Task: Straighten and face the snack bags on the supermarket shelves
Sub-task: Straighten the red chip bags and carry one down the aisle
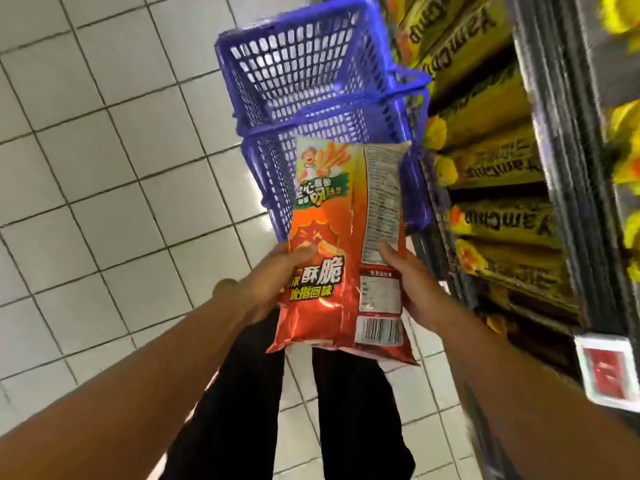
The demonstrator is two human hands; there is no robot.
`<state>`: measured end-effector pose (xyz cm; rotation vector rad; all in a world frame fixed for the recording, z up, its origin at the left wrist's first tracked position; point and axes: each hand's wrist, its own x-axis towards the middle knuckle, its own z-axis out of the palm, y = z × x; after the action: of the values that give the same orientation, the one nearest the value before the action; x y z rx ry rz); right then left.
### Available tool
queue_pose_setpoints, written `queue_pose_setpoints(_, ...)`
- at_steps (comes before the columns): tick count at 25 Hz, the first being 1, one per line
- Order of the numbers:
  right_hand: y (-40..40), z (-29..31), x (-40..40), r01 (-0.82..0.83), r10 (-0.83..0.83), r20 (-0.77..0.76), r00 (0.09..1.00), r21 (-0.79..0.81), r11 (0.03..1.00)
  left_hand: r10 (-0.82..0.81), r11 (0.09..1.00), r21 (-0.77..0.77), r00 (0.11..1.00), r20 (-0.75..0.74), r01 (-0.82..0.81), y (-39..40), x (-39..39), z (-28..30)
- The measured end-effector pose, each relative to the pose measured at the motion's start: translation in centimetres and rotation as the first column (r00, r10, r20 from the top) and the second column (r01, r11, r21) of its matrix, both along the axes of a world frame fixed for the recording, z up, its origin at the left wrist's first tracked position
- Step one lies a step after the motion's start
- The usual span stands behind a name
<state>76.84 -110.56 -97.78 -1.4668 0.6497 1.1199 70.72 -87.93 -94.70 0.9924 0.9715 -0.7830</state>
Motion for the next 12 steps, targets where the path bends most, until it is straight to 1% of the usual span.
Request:
queue_pose_setpoints(3,1.0,-4.3,5.5,0.002,0.002,0.102,0.995,-0.039,0.999,0.068,0.996,0.063,0.997,0.023,-0.07,-1.1,4.4,-3.6)
queue_pose_setpoints(5,2.4,-6.0,8.8,-0.066,0.076,0.164,0.983,-0.067,0.996,0.151,0.986,0.061,0.987,0.054,-0.154,-0.8,7.4,-5.3)
queue_pose_setpoints(7,4.1,-7.7,11.6,-0.158,0.173,0.182,0.968,-0.094,0.983,0.202,0.975,0.075,0.977,0.074,-0.207,0.2,10.0,-7.0)
queue_pose_setpoints(9,5.8,-9.7,13.5,-0.278,0.317,0.218,0.923,-0.192,0.941,0.257,0.958,0.103,0.961,0.1,-0.267,1.5,11.7,-9.4)
queue_pose_setpoints(10,6.6,-10.9,14.0,-0.305,0.358,0.236,0.903,-0.235,0.923,0.288,0.948,0.11,0.951,0.111,-0.3,2.0,12.2,-10.7)
queue_pose_setpoints(12,7.9,-12.9,14.5,-0.286,0.361,0.272,0.892,-0.279,0.917,0.334,0.931,0.117,0.937,0.099,-0.345,2.4,12.5,-12.7)
